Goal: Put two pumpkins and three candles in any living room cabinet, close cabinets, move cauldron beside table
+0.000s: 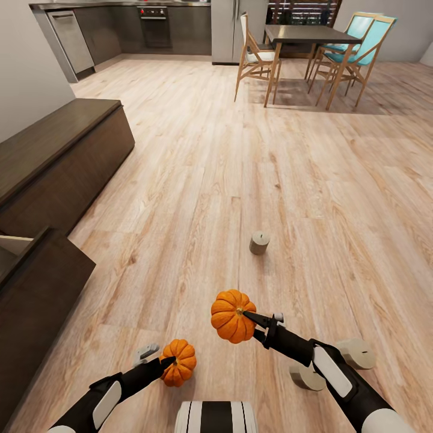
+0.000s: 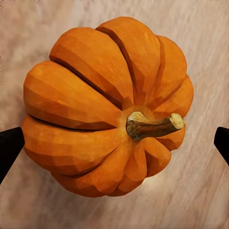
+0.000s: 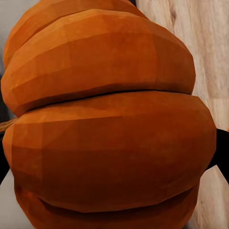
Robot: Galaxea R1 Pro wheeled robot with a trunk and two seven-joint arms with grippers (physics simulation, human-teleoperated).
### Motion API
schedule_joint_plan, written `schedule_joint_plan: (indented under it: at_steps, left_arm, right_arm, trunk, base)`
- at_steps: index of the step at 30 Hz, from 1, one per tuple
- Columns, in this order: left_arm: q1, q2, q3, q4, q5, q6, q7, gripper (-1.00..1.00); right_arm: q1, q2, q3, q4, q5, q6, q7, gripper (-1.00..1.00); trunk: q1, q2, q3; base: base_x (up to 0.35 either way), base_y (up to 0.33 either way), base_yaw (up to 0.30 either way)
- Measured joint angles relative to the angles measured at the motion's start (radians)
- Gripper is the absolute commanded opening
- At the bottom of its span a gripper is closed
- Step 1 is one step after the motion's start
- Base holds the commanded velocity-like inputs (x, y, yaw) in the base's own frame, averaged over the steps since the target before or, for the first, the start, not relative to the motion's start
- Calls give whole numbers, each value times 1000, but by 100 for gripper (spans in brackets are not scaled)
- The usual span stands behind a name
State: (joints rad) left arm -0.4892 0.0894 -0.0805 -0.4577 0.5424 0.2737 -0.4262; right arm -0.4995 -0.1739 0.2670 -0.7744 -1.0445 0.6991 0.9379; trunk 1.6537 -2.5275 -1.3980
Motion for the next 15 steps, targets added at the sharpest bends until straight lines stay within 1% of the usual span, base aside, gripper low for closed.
schedule_joint_plan:
  at_steps: [4, 15]
  left_arm:
    - [0, -1, 0, 0, 0, 0, 0, 100]
    - [0, -4, 0, 0, -4, -2, 2, 100]
  right_arm:
    - [0, 0, 0, 0, 0, 0, 0, -100]
    - [0, 1, 0, 0, 2, -2, 1, -100]
  trunk:
    - [0, 0, 0]
    - [5, -3, -42]
  base:
    - [0, 0, 0]
    - [0, 0, 0]
